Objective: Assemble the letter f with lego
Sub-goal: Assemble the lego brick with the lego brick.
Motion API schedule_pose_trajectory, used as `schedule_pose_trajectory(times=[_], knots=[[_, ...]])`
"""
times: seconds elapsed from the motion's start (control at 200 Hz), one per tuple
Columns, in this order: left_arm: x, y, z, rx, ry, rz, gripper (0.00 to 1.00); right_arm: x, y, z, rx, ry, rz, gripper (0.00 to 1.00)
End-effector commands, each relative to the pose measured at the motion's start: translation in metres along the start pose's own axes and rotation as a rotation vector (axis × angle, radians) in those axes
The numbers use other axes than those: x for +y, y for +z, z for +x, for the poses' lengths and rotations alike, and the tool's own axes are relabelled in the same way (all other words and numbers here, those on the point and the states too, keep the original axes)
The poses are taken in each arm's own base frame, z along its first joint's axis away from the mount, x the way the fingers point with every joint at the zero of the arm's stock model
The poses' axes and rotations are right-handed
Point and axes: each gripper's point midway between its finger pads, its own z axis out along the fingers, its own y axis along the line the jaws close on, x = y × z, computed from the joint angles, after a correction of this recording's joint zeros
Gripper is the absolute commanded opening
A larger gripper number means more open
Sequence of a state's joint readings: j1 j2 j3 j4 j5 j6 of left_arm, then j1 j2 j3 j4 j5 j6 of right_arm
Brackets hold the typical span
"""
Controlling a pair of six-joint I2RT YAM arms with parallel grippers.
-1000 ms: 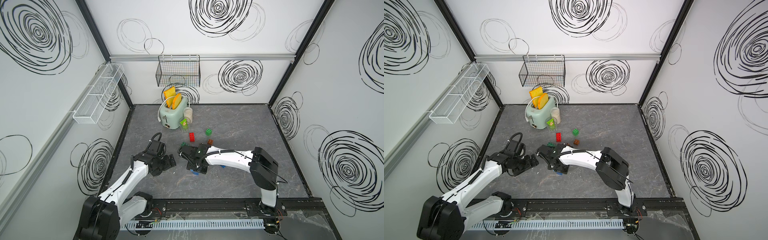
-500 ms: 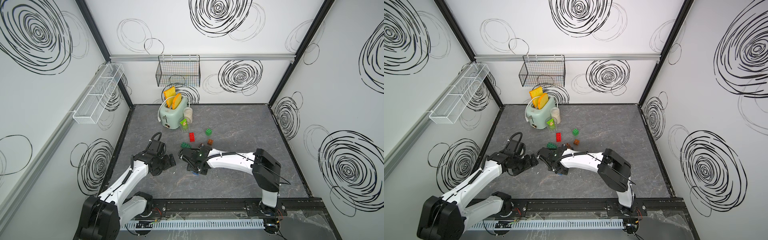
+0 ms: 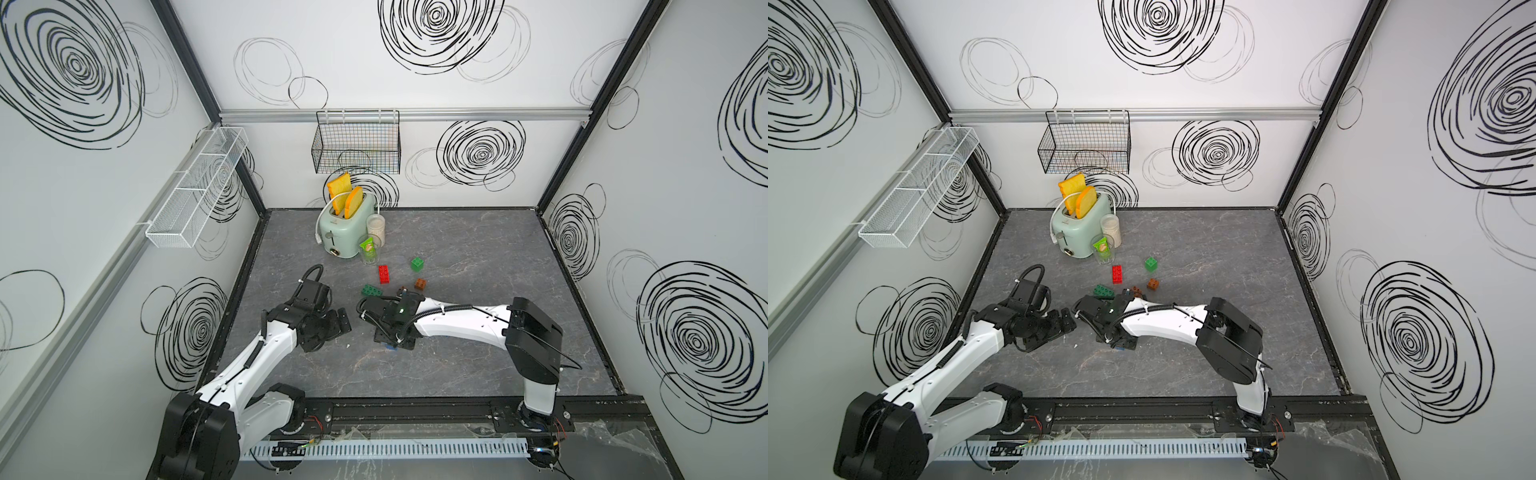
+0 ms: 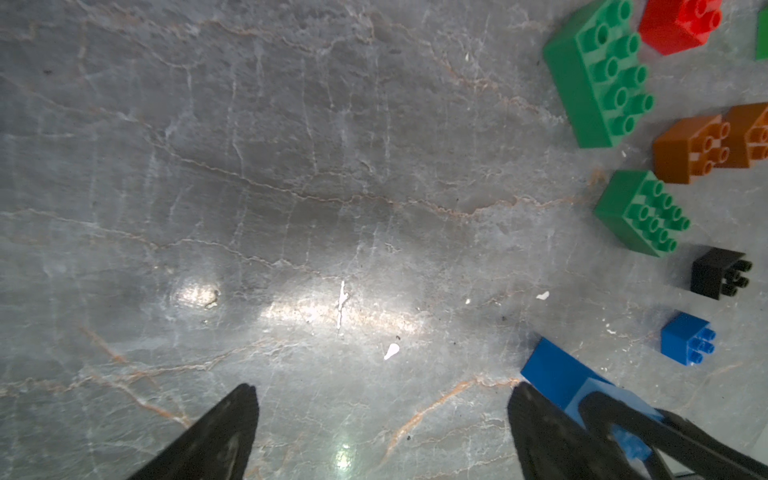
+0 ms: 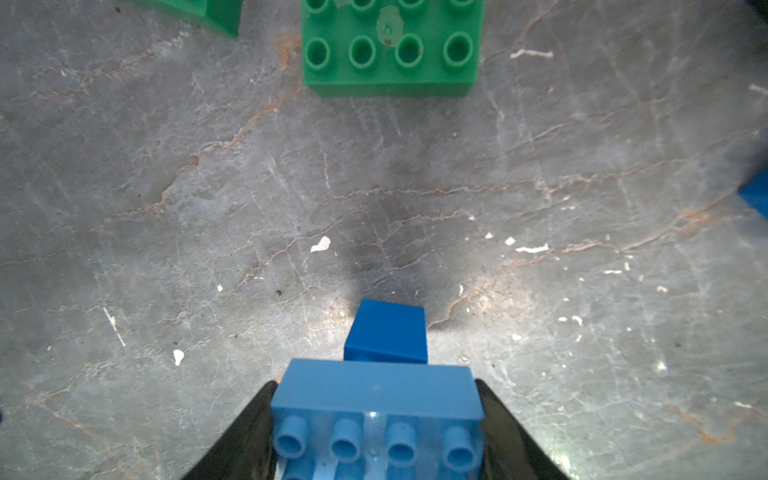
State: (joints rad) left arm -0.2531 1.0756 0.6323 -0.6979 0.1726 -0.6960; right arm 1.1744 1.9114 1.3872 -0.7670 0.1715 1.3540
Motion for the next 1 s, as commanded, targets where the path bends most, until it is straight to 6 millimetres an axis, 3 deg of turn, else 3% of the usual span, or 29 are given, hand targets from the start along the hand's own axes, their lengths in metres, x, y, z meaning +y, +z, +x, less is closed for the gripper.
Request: schedule_pose_trajectory(times=[0.0, 0.41, 0.74, 0.996], knots=[[-0.004, -0.009, -0.011, -0.05, -0.009, 0.007, 0.98, -0.074, 0.041, 0.022, 0.07, 0.029, 0.291, 0.45], [-0.004, -0.009, -0.011, -0.055, -0.013, 0.009, 0.98, -0.072, 0.034, -0.003, 0.006, 0.003, 0.304, 0.45], [-0.007, -0.009, -0.011, -0.056, -0.01, 0.028, 0.98, -0.064, 0.039, -0.002, 0.046, -0.048, 0.26, 0.43], [-0.025, -0.008, -0.011, -0.037, 0.058, 0.101, 0.98, -0.061, 0.024, -0.046, -0.014, -0.106, 0.194, 0.42]])
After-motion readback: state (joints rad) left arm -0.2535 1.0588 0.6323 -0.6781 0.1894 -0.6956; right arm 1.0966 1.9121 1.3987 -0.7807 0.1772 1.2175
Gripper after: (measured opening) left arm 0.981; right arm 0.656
